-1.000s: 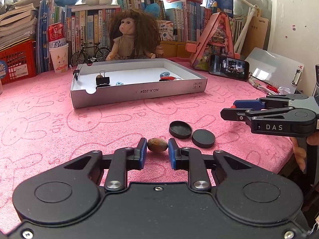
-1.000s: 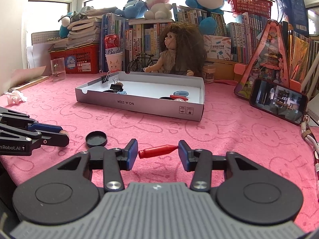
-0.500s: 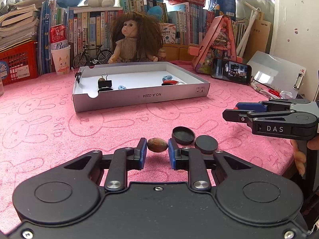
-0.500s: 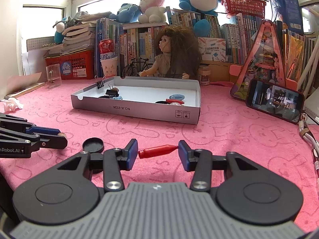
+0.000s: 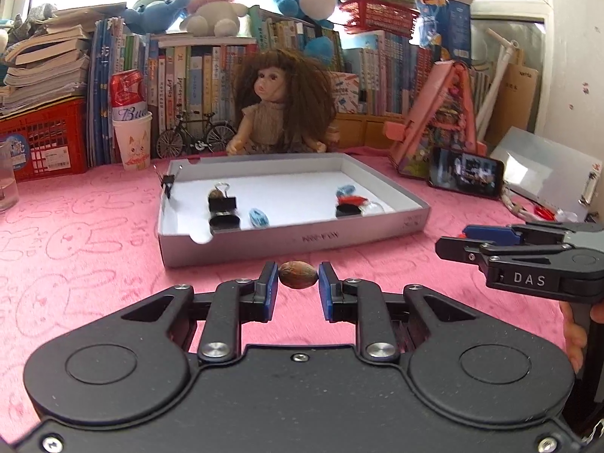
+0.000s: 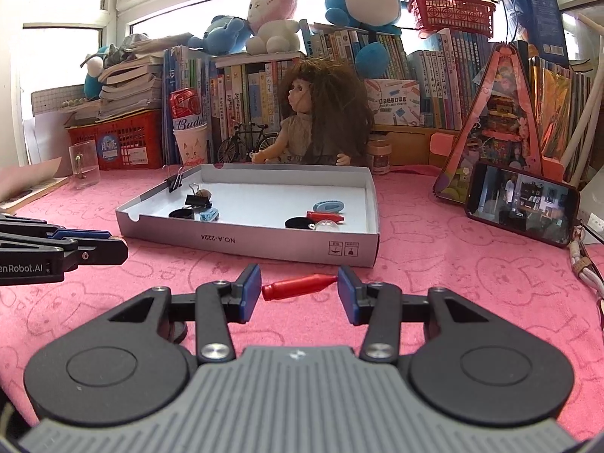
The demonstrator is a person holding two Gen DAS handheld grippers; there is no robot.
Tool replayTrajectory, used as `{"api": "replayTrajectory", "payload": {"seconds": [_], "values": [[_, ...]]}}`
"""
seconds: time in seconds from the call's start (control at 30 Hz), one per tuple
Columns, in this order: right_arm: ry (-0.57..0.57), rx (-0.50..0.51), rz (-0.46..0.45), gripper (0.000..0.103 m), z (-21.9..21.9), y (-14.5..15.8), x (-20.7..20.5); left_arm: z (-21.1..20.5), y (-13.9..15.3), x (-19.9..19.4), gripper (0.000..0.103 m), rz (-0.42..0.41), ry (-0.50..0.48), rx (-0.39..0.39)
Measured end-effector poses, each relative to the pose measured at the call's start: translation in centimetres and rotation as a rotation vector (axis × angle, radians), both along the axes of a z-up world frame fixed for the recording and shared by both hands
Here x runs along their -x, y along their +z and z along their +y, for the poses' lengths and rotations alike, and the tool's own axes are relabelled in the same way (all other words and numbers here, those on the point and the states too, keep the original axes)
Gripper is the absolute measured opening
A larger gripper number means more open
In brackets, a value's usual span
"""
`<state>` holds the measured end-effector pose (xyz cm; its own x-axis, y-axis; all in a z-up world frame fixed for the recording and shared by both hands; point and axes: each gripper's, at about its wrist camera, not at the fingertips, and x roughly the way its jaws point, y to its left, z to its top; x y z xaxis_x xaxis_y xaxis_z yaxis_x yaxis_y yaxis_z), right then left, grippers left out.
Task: Organize rigid objects
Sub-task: 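Carry the acorn and red crayon in both tools over the tray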
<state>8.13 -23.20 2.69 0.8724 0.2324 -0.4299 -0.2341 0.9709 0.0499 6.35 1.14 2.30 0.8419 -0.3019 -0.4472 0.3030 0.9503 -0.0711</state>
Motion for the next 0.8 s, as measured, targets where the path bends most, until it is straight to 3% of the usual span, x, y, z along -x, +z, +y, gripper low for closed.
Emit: {"api": "replayTrajectory", "payload": {"seconds": [0.37,0.57,0.8], "values": [[-0.108,-0.103,0.029,0.05,0.1,1.0,-6.0,1.3,1.7,-6.9,0.022,-0.002,0.103,0.05],[-0.141,-0.111,0.028,0.05,0.6,1.9,-11.2,0.8,2.8,-12.2,0.022,-0.034,0.132,0.02],[-0.164,-0.128,0.043,0.05,1.4,1.5,-15.8,1.1,2.3,-18.1,0.022,-0.004,0.175,0.054]]}}
